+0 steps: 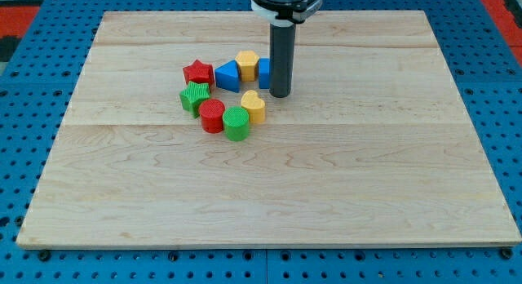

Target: Push the yellow hexagon down a bit

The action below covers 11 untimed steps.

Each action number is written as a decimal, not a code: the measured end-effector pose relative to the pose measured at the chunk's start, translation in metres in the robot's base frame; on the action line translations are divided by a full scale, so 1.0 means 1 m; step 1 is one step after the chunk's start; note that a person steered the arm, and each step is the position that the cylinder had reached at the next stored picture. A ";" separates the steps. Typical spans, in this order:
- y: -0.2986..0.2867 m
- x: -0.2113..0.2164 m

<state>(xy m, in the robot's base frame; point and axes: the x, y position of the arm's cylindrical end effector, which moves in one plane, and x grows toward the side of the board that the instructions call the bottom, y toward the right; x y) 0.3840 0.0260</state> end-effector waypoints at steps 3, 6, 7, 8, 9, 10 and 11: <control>0.015 -0.033; 0.061 -0.011; 0.050 -0.018; 0.050 -0.051; 0.071 -0.081; 0.080 -0.106; 0.094 -0.110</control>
<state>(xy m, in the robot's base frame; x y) 0.2739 0.1195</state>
